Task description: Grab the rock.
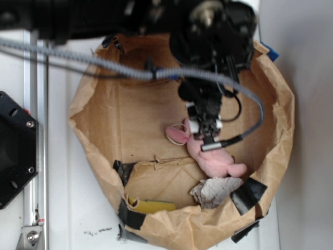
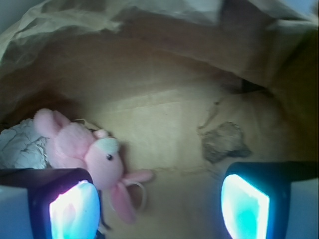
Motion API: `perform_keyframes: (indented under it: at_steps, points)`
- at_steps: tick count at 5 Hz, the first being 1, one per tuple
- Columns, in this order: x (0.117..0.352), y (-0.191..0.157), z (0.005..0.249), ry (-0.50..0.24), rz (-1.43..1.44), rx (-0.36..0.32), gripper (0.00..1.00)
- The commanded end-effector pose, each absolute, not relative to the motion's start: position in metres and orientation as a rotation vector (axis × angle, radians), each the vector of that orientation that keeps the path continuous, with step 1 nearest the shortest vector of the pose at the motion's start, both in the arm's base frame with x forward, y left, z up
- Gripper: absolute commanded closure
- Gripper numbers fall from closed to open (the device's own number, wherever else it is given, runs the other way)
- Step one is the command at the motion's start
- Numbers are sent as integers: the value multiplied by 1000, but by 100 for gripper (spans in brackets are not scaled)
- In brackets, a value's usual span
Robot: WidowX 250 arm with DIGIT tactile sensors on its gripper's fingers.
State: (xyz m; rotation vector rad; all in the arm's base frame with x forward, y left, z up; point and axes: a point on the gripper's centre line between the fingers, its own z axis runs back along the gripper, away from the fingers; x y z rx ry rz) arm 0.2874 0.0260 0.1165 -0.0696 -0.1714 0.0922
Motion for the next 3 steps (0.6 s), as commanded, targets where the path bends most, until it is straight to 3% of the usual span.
perform_keyframes:
  at_steps: [1,2,3]
  points:
    - [296,27,114,-247,173,-48,0]
    - [289,33,111,-265,304,-64,0]
    - [279,24,111,-297,489,-18,0]
